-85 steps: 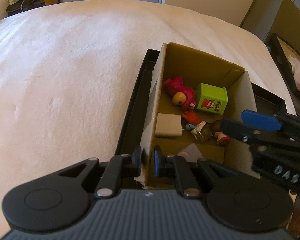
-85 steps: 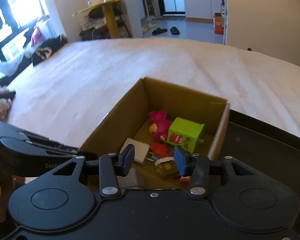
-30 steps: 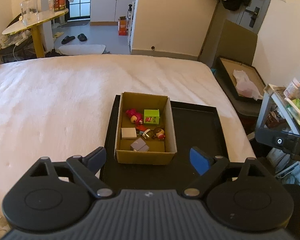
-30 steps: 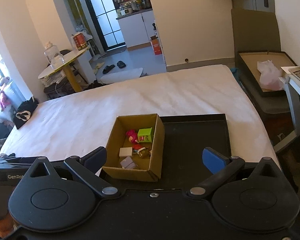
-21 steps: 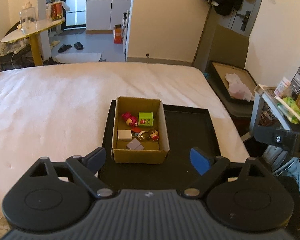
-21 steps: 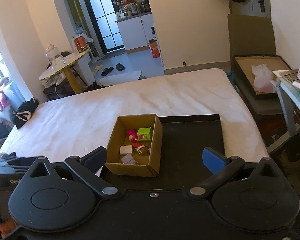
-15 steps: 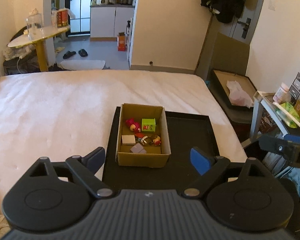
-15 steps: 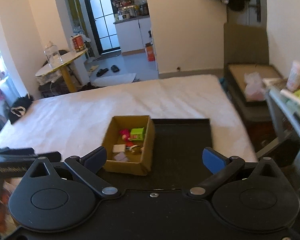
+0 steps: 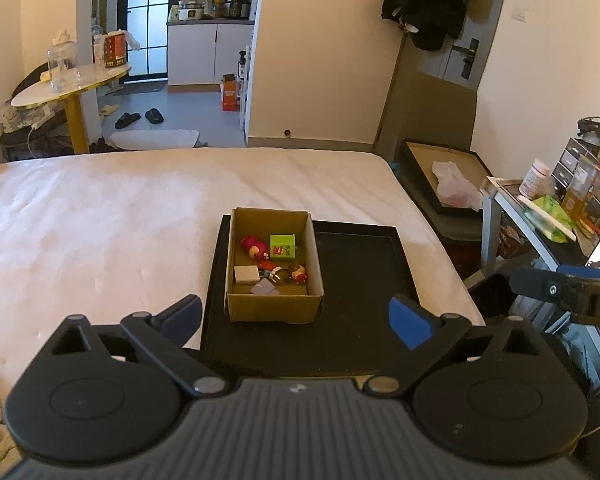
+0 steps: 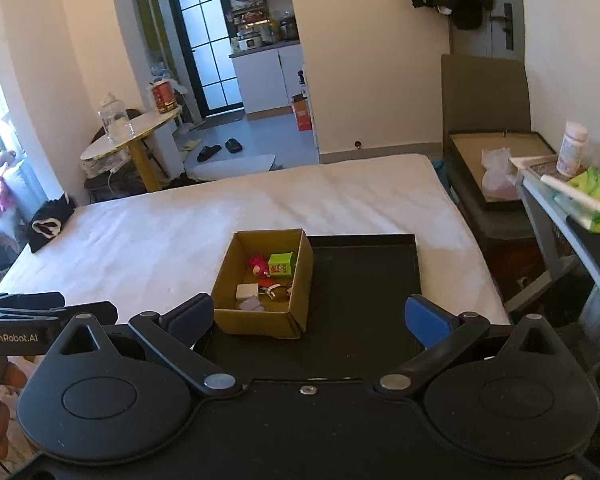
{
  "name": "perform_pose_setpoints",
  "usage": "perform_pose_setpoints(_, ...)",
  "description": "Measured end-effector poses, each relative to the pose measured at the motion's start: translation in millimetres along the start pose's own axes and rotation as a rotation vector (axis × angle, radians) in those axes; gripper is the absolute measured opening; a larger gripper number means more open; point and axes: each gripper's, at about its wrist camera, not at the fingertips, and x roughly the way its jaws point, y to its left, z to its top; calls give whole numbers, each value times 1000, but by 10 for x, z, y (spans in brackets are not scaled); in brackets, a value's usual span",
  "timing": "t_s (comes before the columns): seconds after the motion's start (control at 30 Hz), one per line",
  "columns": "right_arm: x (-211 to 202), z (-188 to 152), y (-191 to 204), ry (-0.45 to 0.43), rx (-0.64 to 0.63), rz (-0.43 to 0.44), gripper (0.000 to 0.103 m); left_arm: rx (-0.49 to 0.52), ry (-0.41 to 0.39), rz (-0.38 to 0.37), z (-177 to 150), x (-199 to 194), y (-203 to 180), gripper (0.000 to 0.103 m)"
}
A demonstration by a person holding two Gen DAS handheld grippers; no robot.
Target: Organize rigid objects
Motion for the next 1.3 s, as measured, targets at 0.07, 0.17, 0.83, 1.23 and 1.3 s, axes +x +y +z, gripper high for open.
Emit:
perform_pose_setpoints(0.07, -29, -2, 10, -3, -3, -2, 103, 8, -2, 0, -10, -27, -15, 100)
perform_pose_setpoints(0.17, -47, 2, 22, -10, -5, 7, 103, 7, -7, 3, -14, -52, -13, 100)
perform_pose_setpoints(0.83, -64, -17, 43, -5, -16, 13, 103, -2, -25, 14, -17, -134, 60, 100)
perform_pose_setpoints(1.23, -36, -26, 45, 2, -13, 6, 103, 4, -9, 11, -15, -101, 53, 100)
perform_pose_setpoints(1.3, -39, -23, 46, 2, -12, 6, 103, 5, -6, 10, -14, -91, 54, 100)
